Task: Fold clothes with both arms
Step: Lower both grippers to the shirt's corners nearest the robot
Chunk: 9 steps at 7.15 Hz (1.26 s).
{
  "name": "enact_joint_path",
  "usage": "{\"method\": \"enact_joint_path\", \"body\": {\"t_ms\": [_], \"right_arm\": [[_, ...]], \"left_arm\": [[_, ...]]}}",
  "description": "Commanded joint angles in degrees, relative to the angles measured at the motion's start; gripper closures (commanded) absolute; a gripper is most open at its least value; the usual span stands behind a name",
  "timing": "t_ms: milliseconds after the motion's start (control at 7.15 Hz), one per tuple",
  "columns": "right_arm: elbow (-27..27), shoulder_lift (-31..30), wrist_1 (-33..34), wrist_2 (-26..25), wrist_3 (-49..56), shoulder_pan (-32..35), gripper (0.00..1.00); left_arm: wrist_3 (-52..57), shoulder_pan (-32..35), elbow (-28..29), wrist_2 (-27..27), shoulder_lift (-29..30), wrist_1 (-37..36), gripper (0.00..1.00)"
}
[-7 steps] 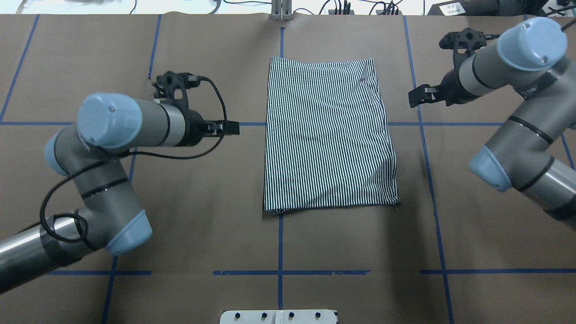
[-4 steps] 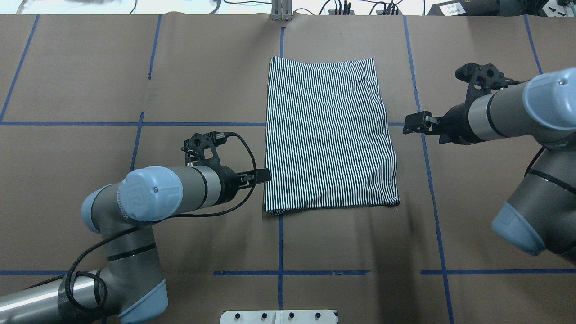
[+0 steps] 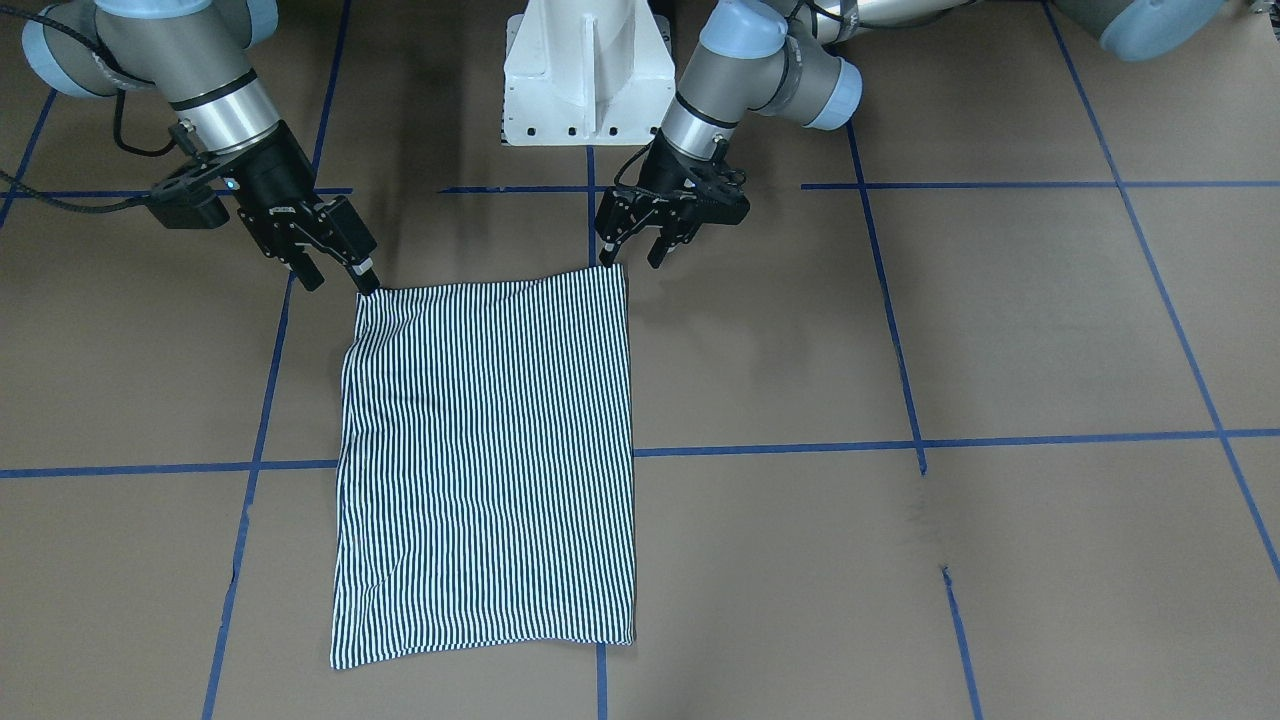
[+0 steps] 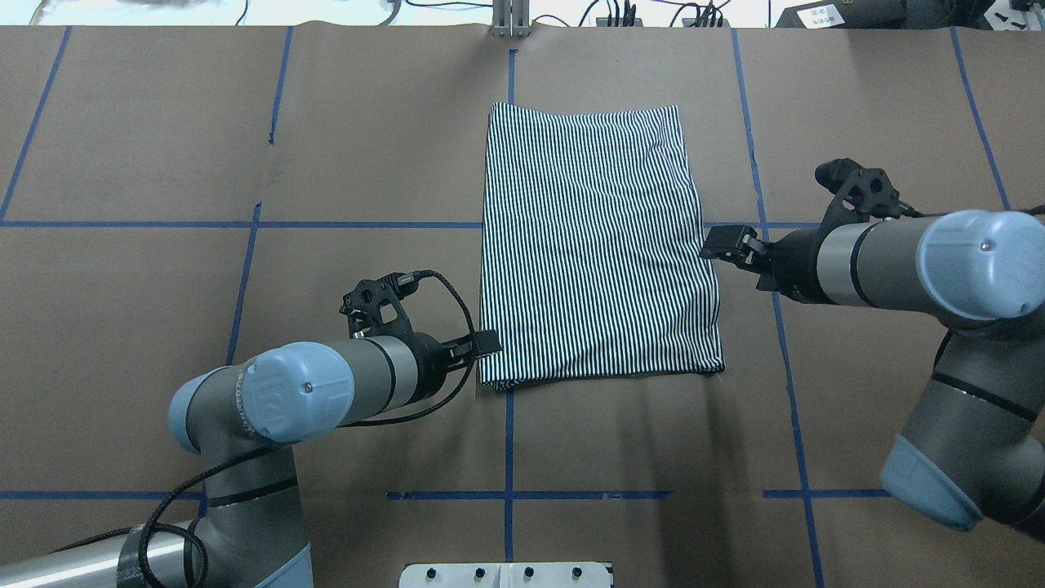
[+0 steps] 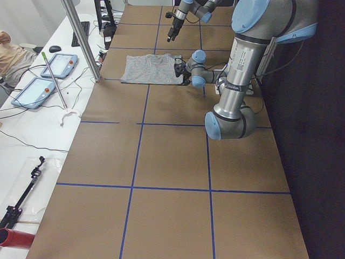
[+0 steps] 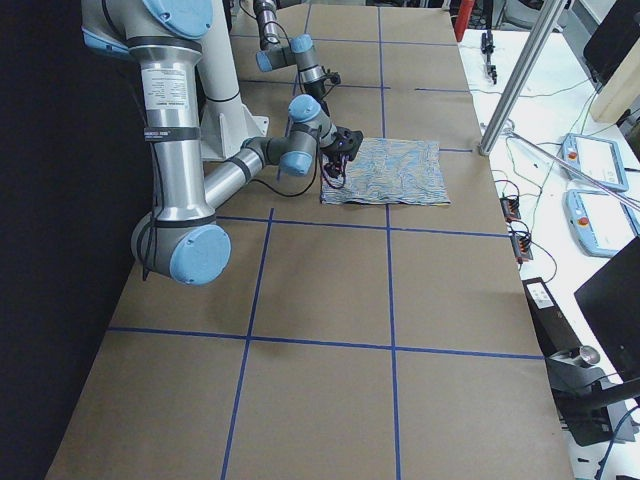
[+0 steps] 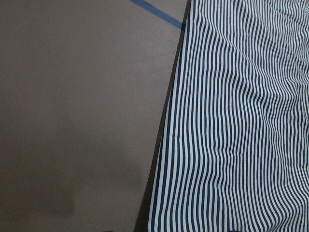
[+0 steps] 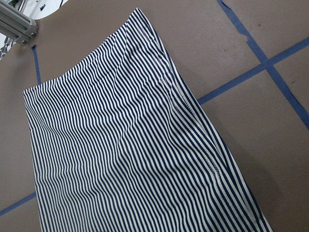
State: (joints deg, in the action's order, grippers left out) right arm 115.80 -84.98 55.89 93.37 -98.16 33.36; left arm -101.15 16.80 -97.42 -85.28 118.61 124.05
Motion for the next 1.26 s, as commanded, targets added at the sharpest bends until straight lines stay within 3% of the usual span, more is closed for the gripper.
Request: {"method": "enact_joint_path", "body": {"t_ms": [0,560,1119], "right_arm": [[0.0,-0.2,-0.7,-1.3,-0.9,-0.7,0.04],[0.0,-0.3,-0.6,-1.7,-0.8,-0.6,0.02],[0.0,-0.3,-0.6,-1.7,-0.5,-0.6,0.02]], "left_arm": [[-1.8,-0.4,2.0,0.7,1.6,0.0,0.35],[-2.8,-0.4,4.3,0.7,3.1,0.0,0.43],[-1.6,-0.3,4.4,0.4,2.8,0.1,0.42]]}}
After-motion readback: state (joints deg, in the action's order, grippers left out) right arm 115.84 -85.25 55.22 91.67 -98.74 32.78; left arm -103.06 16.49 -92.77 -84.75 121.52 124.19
